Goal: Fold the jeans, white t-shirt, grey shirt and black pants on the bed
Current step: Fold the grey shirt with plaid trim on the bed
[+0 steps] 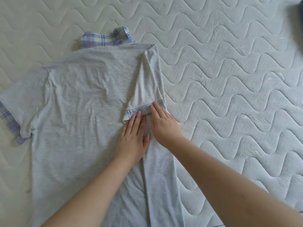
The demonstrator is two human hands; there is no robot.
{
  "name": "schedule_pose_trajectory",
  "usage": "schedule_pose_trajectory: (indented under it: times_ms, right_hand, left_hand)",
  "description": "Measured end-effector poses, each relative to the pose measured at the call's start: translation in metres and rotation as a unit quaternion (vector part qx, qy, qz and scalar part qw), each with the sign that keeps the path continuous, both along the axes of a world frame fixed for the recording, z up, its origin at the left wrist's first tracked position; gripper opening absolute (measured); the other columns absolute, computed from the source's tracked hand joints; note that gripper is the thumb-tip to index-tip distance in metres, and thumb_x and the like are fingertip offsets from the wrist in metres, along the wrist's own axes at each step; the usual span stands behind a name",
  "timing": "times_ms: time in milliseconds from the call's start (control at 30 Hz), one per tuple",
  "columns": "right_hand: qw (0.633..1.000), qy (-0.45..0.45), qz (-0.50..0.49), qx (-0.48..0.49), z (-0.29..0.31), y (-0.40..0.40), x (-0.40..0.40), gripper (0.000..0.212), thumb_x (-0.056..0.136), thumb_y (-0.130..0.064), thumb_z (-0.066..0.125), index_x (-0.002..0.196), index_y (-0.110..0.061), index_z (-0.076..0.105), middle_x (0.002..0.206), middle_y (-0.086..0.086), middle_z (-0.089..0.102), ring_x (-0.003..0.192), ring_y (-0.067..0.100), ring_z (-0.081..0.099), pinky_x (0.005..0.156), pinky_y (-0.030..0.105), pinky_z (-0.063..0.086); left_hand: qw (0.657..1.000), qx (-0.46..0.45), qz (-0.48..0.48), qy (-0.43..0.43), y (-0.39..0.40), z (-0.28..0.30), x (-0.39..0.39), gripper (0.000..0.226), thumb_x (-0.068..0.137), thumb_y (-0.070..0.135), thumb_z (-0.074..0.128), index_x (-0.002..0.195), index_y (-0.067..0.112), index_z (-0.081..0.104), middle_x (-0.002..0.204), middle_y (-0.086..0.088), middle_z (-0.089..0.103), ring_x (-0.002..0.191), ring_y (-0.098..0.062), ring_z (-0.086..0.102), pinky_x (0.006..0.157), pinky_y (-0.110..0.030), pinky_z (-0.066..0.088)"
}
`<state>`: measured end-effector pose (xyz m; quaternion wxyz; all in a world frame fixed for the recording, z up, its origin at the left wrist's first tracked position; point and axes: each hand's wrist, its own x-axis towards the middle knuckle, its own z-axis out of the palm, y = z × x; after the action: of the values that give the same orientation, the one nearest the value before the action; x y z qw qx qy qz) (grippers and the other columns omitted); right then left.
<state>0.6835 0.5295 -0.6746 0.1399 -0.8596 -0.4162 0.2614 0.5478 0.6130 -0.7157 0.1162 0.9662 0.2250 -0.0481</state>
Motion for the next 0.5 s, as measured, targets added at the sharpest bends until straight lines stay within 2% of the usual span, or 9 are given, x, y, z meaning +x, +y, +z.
schedule_pose_trajectory:
  times_ms: [167, 333, 400, 500]
  right_hand:
    - [0.998, 0.043, 0.024, -0.046, 0.008, 0.0, 0.009, 0.057, 0.101, -0.016, 0.029, 0.156, -0.013, 0.013, 0.165, 0.002, 0.007, 0.151, 0.015, 0.007, 0.119, 0.029, 0.01]
    - [0.998, 0.024, 0.03, -0.047, 0.003, 0.002, 0.012, 0.055, 0.1, -0.013, 0.03, 0.155, -0.013, 0.022, 0.164, 0.002, 0.014, 0.15, 0.016, 0.014, 0.119, 0.029, 0.011]
    - [0.998, 0.003, 0.027, -0.052, 0.002, 0.001, 0.009, 0.056, 0.1, -0.011, 0.031, 0.155, -0.013, 0.022, 0.164, 0.001, 0.014, 0.15, 0.015, 0.014, 0.119, 0.028, 0.011]
    - [0.998, -0.018, 0.004, -0.066, 0.01, 0.009, 0.004, 0.055, 0.097, -0.006, 0.033, 0.151, -0.012, 0.031, 0.161, 0.003, 0.025, 0.147, 0.02, 0.023, 0.117, 0.031, 0.016]
  left_hand:
    - [0.996, -0.068, 0.02, 0.054, 0.004, 0.014, 0.012, 0.071, 0.093, 0.035, 0.051, 0.155, 0.012, 0.025, 0.165, -0.003, 0.008, 0.152, -0.016, 0.005, 0.124, -0.036, 0.01]
    - [0.994, -0.097, 0.02, 0.039, 0.01, 0.016, 0.012, 0.073, 0.092, 0.038, 0.052, 0.155, 0.017, 0.023, 0.165, 0.001, 0.008, 0.152, -0.012, 0.006, 0.123, -0.036, 0.012]
    - [0.994, -0.108, 0.0, 0.034, 0.019, 0.018, 0.015, 0.071, 0.092, 0.039, 0.052, 0.154, 0.018, 0.026, 0.165, 0.002, 0.01, 0.151, -0.013, 0.011, 0.12, -0.033, 0.014]
    - [0.983, -0.185, -0.001, -0.005, 0.04, 0.035, 0.016, 0.052, 0.095, 0.031, 0.053, 0.144, 0.017, 0.047, 0.16, 0.003, 0.028, 0.141, -0.019, 0.036, 0.113, -0.036, 0.033]
